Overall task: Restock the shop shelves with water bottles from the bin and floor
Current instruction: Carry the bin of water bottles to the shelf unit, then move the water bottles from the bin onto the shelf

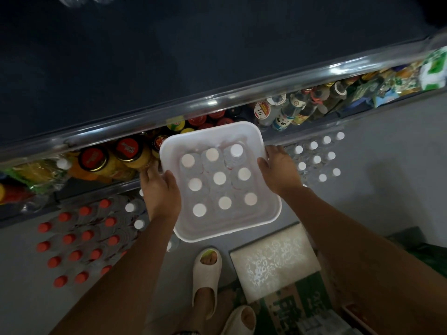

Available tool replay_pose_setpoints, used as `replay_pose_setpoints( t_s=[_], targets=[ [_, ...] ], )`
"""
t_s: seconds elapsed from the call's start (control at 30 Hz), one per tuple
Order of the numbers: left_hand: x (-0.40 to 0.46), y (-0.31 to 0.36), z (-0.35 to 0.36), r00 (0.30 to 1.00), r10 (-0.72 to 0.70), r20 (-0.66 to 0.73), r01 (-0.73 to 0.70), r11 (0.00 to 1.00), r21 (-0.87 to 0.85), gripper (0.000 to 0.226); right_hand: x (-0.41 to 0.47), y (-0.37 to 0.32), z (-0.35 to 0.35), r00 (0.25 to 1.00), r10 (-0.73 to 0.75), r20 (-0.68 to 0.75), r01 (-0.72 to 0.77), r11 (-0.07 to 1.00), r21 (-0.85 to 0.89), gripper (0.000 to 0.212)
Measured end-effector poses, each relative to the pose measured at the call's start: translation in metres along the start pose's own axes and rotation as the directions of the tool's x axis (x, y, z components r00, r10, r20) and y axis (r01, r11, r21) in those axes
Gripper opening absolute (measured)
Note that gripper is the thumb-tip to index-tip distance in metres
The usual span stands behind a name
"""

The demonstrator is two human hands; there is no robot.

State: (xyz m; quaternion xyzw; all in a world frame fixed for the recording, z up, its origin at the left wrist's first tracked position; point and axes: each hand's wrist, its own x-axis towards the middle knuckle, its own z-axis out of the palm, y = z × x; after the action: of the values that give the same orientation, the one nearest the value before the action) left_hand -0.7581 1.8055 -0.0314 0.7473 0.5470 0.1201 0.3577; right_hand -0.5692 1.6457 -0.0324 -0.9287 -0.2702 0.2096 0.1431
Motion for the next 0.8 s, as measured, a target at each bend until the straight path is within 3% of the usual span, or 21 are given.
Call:
replay_pose_setpoints(
  t_s=[0.23,0.43,0.6,0.8],
  targets=[
    [-0.013,0.008,-0.030,0.992,0.118,0.047,-0.122,0.989,0.080,0.032,-0.009,-0.013,-0.026,0.984,-0.164,-0.074,0.150,0.974,-0.172,0.037],
    [-0.016,0.022,-0.035,0.960,0.253,0.120,-0.264,0.961,0.082,0.032,0.007,-0.036,-0.030,0.959,-0.257,0.123,0.278,0.936,-0.214,0.040],
    [-0.003,0.012,-0.023,0.930,0.341,0.135,-0.352,0.933,0.069,0.027,0.032,-0.050,-0.004,0.940,-0.224,0.259,0.316,0.858,-0.405,0.047],
    [0.017,-0.002,-0.014,0.889,0.416,0.190,-0.437,0.895,0.086,0.025,0.048,-0.056,0.022,0.933,-0.207,0.294,0.332,0.811,-0.482,0.048]
  ],
)
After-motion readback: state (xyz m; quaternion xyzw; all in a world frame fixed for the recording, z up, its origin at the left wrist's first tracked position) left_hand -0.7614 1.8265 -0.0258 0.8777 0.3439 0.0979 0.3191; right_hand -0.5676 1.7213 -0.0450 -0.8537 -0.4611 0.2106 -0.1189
